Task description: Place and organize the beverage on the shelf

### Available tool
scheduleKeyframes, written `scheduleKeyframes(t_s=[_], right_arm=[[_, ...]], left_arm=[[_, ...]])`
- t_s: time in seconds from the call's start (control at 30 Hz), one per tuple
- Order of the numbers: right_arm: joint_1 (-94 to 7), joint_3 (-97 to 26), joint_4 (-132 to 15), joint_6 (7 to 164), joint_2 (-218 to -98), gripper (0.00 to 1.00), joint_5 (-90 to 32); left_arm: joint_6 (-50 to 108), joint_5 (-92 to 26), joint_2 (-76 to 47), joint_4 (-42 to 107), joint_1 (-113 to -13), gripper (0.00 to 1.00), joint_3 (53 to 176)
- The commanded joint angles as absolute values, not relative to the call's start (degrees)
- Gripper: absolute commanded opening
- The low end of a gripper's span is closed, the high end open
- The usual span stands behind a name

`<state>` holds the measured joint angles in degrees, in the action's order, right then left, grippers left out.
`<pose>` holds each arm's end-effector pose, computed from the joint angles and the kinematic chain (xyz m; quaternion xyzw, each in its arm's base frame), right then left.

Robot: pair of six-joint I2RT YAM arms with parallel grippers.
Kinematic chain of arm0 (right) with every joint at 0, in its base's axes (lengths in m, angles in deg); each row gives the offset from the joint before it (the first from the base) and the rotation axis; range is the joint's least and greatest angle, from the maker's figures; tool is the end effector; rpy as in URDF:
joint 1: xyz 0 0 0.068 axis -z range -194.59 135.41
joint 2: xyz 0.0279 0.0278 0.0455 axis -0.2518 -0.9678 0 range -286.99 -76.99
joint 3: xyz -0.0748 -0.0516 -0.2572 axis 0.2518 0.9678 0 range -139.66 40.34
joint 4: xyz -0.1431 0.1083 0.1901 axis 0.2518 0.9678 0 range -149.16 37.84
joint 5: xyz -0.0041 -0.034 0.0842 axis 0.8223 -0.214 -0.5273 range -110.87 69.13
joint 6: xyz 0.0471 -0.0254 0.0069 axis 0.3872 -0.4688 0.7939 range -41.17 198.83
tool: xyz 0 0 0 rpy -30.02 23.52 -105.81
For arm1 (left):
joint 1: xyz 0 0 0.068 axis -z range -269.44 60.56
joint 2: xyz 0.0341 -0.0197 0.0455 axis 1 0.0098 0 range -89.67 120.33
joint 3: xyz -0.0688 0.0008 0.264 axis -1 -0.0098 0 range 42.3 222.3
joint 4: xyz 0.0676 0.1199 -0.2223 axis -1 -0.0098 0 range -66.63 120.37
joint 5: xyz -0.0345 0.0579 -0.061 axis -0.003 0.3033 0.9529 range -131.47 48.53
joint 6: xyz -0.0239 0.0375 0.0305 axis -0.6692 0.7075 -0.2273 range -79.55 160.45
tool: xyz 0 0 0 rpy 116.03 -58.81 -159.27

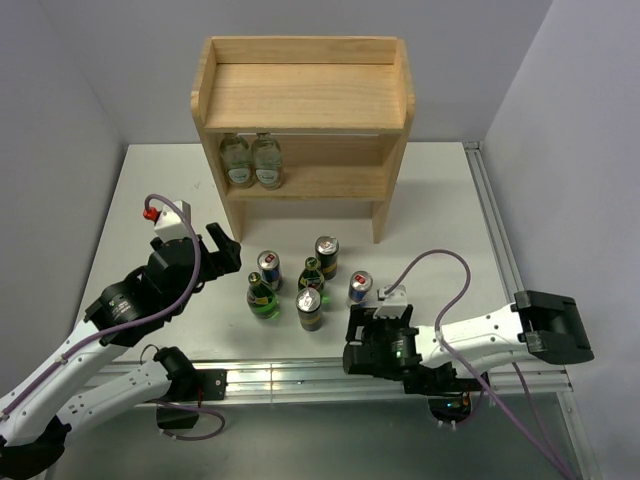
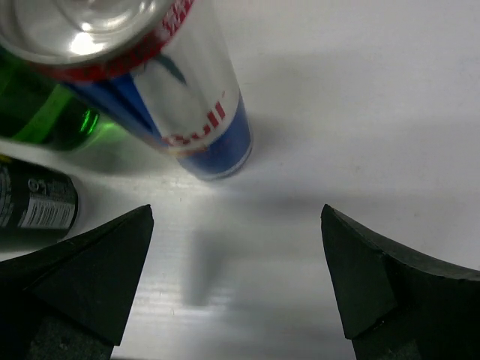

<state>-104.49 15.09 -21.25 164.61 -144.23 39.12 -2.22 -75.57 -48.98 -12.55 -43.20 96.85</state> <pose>0.0311 0.1561 0.1473 0.0130 0.8637 0.0575 0.5005 0.1069 -0.0828 0.3523 -0.1229 0.8283 -0.1591 0.5230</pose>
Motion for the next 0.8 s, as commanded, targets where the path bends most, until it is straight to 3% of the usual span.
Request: scheduleKeyframes(t_s=[0.0, 0.33, 0.43, 0.53, 0.57, 0.77], right_arm=[[-98.1, 16.7, -45.2, 145.3, -142.5, 1.0, 38.5], [-86.0, 13.5, -65.3, 132.9, -157.8, 1.0, 35.2], [-83.1, 12.5, -68.6, 131.7, -163.8, 0.95, 35.1], [-82.0, 11.3, -69.4, 132.0, -167.2, 0.66, 36.5], [-82.0, 11.1, -69.0, 132.5, -167.6, 0.39, 37.0], [-81.9, 10.1, -66.0, 133.5, -167.4, 0.17, 38.4]], left_arm=[[-1.6, -75.3, -49.3, -11.6, -42.9, 0.95, 97.1], [-1.3, -74.7, -49.5, -11.5, -42.9, 0.95, 97.1], [-1.2, -74.4, -49.8, -11.3, -42.8, 0.95, 97.0], [-1.0, -74.2, -50.0, -11.2, -42.8, 0.95, 97.0], [-0.9, -74.1, -50.1, -11.1, -42.7, 0.95, 96.9], [-0.7, -73.5, -50.6, -10.9, -42.6, 0.95, 96.9]])
